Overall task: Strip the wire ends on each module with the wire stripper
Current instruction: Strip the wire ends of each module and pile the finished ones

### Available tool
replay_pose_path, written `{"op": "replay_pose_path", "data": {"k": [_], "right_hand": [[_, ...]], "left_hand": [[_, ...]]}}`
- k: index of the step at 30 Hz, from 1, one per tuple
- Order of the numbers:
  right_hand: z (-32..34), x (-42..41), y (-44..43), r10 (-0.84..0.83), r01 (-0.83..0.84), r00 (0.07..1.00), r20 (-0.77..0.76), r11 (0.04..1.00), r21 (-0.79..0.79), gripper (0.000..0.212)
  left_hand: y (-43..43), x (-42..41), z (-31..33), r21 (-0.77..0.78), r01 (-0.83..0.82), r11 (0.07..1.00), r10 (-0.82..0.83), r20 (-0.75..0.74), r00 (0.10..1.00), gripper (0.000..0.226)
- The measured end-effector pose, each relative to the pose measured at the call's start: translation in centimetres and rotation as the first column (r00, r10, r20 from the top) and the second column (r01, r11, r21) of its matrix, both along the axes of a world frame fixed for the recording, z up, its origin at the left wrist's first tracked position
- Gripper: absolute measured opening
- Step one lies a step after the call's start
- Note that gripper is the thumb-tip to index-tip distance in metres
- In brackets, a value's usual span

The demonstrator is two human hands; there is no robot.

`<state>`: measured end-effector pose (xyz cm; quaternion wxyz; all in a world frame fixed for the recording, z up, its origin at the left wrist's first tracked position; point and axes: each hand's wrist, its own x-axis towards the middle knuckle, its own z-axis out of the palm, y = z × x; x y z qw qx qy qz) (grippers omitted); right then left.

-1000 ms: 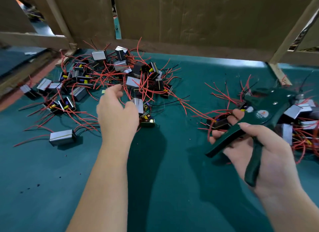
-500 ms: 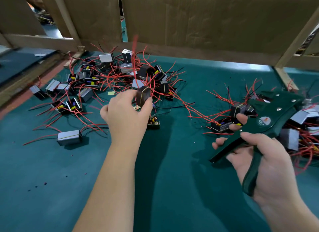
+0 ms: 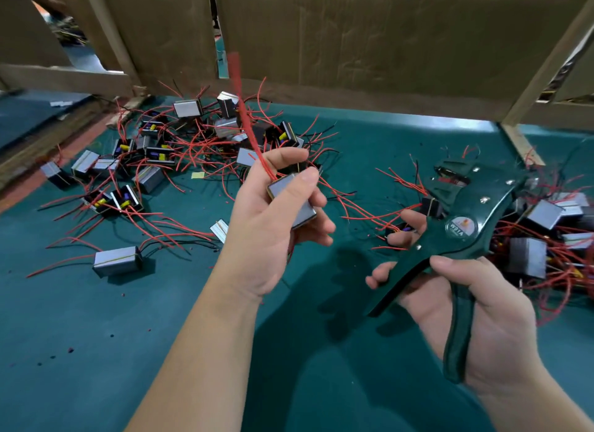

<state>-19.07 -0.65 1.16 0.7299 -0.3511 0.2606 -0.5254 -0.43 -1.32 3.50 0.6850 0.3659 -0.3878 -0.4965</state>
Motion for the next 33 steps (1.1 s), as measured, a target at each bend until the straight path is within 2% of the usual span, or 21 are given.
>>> {"op": "replay_pose_path", "data": {"k": [3,6,8,10,11,15,17,21,22,24,26,27,29,30,31,32,33], "right_hand": [[0.1,0.1,0.1,0.037,-0.038,0.999,0.021,0.999,0.015,0.092],[0.2,0.1,0.0,0.1,-0.102,0.994,0.044,0.994,0.047,0.092],[0.3,0.1,0.0,0.148,-0.153,0.987,0.059,0.985,0.08,0.088],[0.5,0.1,0.1,0.205,-0.212,0.976,0.074,0.971,0.109,0.078],[0.6,0.1,0.1,0.242,-0.25,0.967,0.079,0.961,0.121,0.073],[0.7,0.1,0.3,0.447,-0.47,0.88,0.164,0.87,0.15,0.065],[0.7,0.3,0.3,0.547,-0.577,0.809,0.216,0.808,0.116,0.063],[0.7,0.4,0.1,0.595,-0.619,0.781,0.188,0.776,0.117,0.065],[0.7,0.3,0.0,0.601,-0.629,0.772,0.207,0.768,0.117,0.066],[0.7,0.2,-0.1,0.6,-0.639,0.759,0.251,0.761,0.111,0.066],[0.8,0.1,-0.3,0.593,-0.636,0.76,0.267,0.763,0.118,0.069],[0.7,0.0,-0.3,0.59,-0.634,0.761,0.268,0.764,0.12,0.071],[0.6,-0.1,-0.4,0.586,-0.627,0.769,0.256,0.769,0.122,0.073],[0.5,-0.1,-0.3,0.584,-0.624,0.772,0.249,0.772,0.123,0.072],[0.5,-0.1,-0.3,0.583,-0.621,0.775,0.245,0.774,0.122,0.07],[0.5,-0.1,-0.3,0.58,-0.619,0.776,0.245,0.776,0.121,0.069],[0.5,-0.1,-0.3,0.575,-0.614,0.78,0.247,0.78,0.122,0.069]], "left_hand": [[-0.1,0.3,0.4,0.043,0.116,0.992,-0.109,-0.138,0.984,0.013],[0.0,0.7,0.4,0.01,0.294,0.956,-0.27,-0.364,0.891,0.022],[-0.1,0.5,0.3,-0.007,0.286,0.958,-0.255,-0.473,0.843,0.05],[-0.4,0.1,0.1,0.021,0.226,0.974,-0.185,-0.504,0.844,0.072],[-0.7,-0.2,-0.1,0.036,0.208,0.977,-0.162,-0.502,0.849,0.074],[-1.2,-1.4,-0.5,0.131,0.163,0.978,-0.08,-0.485,0.871,0.056],[-1.5,-2.0,-0.7,0.184,0.121,0.975,-0.033,-0.422,0.906,0.053],[-1.9,-2.3,-1.4,0.183,0.013,0.983,0.056,-0.367,0.929,0.051],[-1.9,-2.2,-1.5,0.212,-0.063,0.975,0.124,-0.291,0.949,0.049],[-1.7,-2.0,-2.0,0.28,-0.208,0.937,0.235,-0.068,0.97,0.062],[-1.4,-1.8,-2.1,0.333,-0.428,0.84,0.399,0.154,0.904,0.076],[-1.3,-1.6,-2.1,0.279,-0.574,0.769,0.505,0.285,0.815,0.083],[-0.9,-1.3,-2.0,-0.04,-0.784,0.62,0.701,0.477,0.53,0.093],[-0.8,-1.1,-2.0,-0.225,-0.8,0.556,0.769,0.504,0.393,0.092],[-0.7,-0.7,-2.0,-0.36,-0.759,0.543,0.794,0.514,0.324,0.088],[-0.8,-0.4,-2.0,-0.424,-0.658,0.622,0.76,0.53,0.376,0.081],[-0.7,-0.1,-1.8,-0.397,-0.495,0.773,0.63,0.569,0.528,0.075]]}}
